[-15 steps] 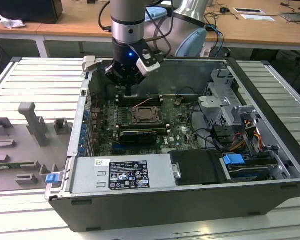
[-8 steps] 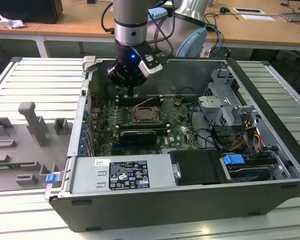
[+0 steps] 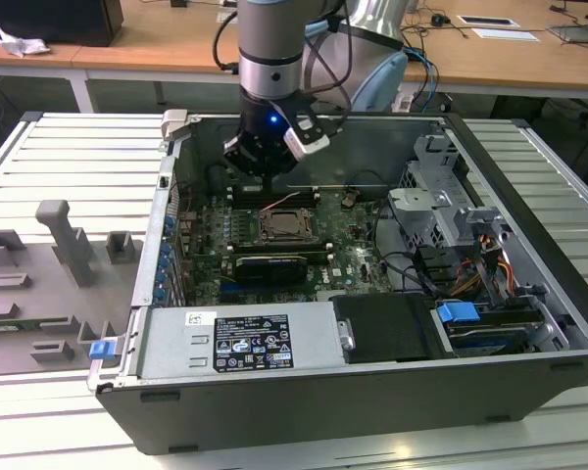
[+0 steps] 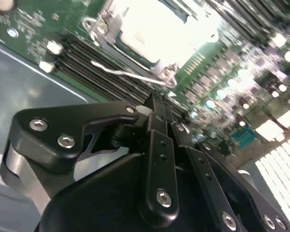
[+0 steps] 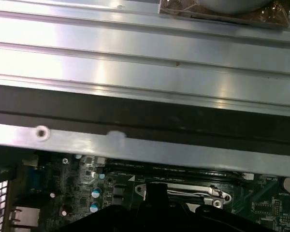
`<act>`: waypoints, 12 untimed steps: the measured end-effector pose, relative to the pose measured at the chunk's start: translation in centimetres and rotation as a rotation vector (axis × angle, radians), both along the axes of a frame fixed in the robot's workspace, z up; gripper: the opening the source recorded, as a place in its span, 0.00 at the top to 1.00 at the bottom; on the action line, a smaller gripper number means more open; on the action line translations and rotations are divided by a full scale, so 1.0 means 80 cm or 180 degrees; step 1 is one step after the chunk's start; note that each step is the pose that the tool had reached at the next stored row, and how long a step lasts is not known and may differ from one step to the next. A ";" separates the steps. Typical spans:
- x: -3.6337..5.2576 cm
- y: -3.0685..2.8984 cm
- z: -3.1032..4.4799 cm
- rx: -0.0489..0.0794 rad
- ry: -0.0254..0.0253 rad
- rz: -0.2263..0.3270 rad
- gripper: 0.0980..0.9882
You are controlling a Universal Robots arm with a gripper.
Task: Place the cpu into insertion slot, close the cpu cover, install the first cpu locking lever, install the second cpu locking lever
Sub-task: 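Install the first cpu locking lever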
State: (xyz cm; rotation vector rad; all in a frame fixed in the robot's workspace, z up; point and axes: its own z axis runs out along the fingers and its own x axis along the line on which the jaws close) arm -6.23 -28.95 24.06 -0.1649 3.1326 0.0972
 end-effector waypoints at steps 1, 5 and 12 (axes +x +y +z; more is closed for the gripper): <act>0.006 0.0001 -0.0034 0.0000 0.0000 0.0000 0.99; 0.008 0.0001 -0.0101 0.0000 -0.0003 -0.0005 0.99; 0.018 0.0114 -0.0164 0.0001 -0.0030 -0.0015 0.99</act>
